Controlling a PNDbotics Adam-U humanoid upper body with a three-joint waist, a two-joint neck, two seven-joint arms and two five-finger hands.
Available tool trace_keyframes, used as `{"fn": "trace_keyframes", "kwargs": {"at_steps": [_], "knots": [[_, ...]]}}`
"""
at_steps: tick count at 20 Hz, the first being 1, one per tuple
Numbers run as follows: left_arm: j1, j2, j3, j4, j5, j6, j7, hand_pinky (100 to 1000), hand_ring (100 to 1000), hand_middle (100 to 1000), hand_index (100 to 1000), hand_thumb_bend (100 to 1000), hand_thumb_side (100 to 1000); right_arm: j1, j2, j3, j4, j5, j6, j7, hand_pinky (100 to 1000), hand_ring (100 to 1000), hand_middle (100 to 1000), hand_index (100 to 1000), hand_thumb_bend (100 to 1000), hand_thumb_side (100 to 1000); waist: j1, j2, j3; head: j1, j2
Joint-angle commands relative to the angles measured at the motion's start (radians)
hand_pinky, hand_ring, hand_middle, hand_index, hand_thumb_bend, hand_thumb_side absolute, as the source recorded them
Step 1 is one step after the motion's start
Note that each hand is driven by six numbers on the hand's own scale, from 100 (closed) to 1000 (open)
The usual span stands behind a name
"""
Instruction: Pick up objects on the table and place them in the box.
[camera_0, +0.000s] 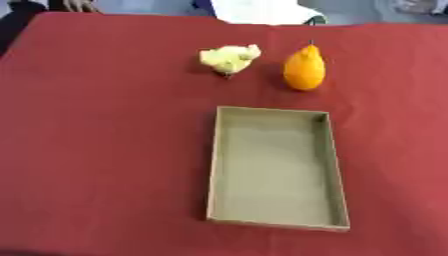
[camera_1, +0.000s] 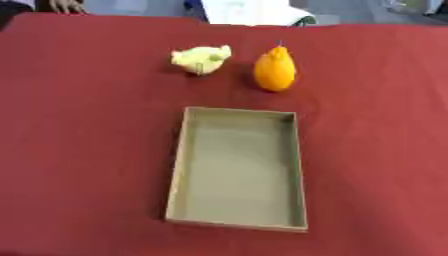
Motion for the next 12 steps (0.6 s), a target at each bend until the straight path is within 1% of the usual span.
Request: {"fn": "trace_keyframes", "kwargs": {"at_steps": [1,7,12], "knots": [[0.0,0.015,0.013,-0.018,-0.004,0.001,0.005,766,787,524,810,443,594,-0.01,-0.02,-0.006,-0.017,0.005,0.0,0.005,790,791,815,890,159,975,0.003,-0.015,0.001,-0.011,0.008],[0.014,0.01,0.019,-0.018,-0.003,0.003,0.012,765,787,523,810,442,594,-0.023,-0.017,0.006,-0.017,-0.001,-0.002,0.019,789,791,816,890,158,977,0.006,-0.016,0.011,-0.033,0.006],[0.009,0.014,0.014,-0.018,-0.002,0.002,0.009,764,787,523,811,442,595,-0.031,-0.014,0.008,-0.017,-0.007,-0.004,0.027,789,791,813,890,160,977,0.006,-0.015,0.003,-0.064,0.0]]}}
